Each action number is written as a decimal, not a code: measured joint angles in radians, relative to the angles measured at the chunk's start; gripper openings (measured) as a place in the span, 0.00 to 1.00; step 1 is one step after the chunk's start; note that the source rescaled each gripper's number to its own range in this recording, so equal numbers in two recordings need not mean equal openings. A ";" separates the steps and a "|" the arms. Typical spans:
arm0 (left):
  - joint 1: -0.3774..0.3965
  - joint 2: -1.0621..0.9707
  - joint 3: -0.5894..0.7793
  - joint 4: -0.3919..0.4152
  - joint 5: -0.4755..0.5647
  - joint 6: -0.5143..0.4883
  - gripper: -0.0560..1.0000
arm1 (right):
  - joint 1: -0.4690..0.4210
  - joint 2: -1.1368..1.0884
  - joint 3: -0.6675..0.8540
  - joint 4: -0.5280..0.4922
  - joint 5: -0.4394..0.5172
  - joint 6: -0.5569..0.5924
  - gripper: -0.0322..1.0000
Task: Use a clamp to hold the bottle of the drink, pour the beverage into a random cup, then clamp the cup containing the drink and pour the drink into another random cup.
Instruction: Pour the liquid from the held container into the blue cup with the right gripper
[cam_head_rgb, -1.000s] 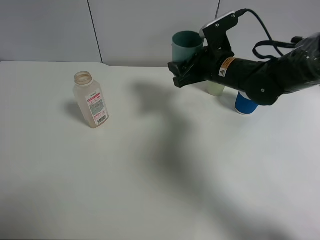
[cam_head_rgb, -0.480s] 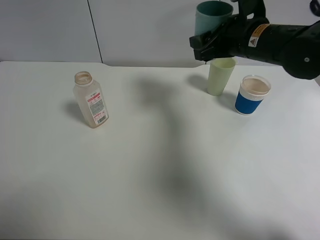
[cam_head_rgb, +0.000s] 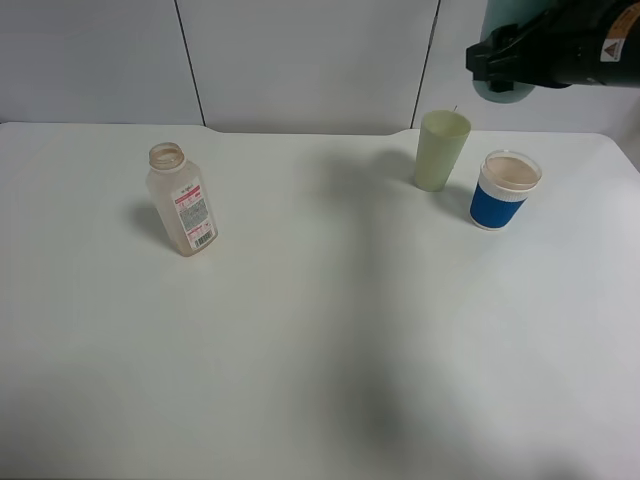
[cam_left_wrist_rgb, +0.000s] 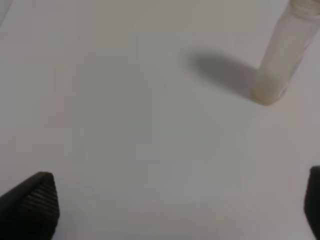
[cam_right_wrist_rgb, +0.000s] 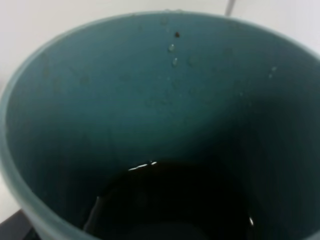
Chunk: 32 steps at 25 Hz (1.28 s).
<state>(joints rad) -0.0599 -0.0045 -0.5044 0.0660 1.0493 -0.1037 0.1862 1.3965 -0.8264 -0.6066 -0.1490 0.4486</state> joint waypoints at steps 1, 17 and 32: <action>0.000 0.000 0.000 0.000 0.000 0.000 1.00 | -0.009 -0.005 0.000 -0.064 0.012 0.052 0.03; 0.000 0.000 0.000 0.000 0.000 0.000 1.00 | -0.049 -0.015 0.000 -1.012 0.159 0.923 0.03; 0.000 0.000 0.000 0.000 0.000 0.000 1.00 | -0.184 -0.090 0.080 -1.123 0.173 1.091 0.03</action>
<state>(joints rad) -0.0599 -0.0045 -0.5044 0.0660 1.0493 -0.1037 0.0020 1.3070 -0.7464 -1.7301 0.0242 1.5401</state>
